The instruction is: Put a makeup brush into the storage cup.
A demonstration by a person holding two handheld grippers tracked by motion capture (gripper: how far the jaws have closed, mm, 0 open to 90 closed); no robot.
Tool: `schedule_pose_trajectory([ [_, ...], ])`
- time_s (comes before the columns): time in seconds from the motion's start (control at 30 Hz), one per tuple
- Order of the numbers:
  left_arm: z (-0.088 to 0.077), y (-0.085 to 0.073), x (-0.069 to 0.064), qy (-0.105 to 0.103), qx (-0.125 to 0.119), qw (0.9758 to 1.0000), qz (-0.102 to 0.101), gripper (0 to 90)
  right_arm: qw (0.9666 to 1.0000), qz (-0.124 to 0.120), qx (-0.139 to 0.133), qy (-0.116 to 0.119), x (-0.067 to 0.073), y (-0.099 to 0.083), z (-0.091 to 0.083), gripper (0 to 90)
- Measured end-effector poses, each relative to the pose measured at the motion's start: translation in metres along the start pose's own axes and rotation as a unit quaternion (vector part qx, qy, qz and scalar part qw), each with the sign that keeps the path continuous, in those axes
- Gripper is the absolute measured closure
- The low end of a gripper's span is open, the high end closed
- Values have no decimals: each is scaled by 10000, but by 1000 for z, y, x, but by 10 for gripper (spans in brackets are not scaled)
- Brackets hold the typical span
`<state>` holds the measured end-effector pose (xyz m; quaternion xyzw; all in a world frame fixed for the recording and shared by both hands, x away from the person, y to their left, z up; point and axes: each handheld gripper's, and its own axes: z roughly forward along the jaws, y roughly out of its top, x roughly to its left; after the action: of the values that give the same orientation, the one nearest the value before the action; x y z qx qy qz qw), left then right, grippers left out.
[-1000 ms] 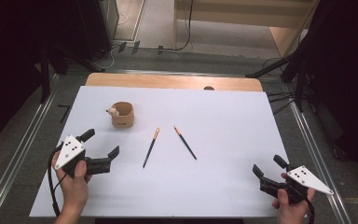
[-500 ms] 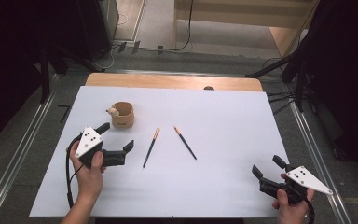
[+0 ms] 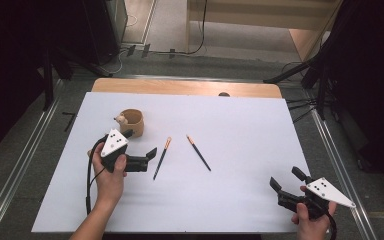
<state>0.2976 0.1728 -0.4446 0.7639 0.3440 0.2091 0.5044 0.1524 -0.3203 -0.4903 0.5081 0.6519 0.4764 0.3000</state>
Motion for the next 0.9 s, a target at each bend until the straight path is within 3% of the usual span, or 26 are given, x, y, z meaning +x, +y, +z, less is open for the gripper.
schedule_pose_trajectory([
  [0.27, 20, 2, 1, -76, 598, 9979, -240, 0, 10000, -2, 25, -2, -1, 0, 0, 148],
  [0.43, 27, 6, 0, -45, 883, 9958, -245, 0, 10000, 43, 54, -20, -1, -1, 1, 151],
  [0.57, 35, 7, 0, 16, 1234, 9919, -315, 0, 10000, 44, 60, -37, -2, -1, 1, 151],
  [0.73, 43, 7, -3, 169, 1572, 9872, -220, 0, 10000, 51, 74, -29, -1, -1, 1, 151],
  [0.77, 43, 7, -3, 169, 1572, 9872, -220, 0, 10000, 51, 74, -29, -1, -1, 1, 151],
  [0.9, 53, 8, -7, 113, 1919, 9808, -327, 0, 9999, 73, 123, -59, -2, -1, 2, 153],
])
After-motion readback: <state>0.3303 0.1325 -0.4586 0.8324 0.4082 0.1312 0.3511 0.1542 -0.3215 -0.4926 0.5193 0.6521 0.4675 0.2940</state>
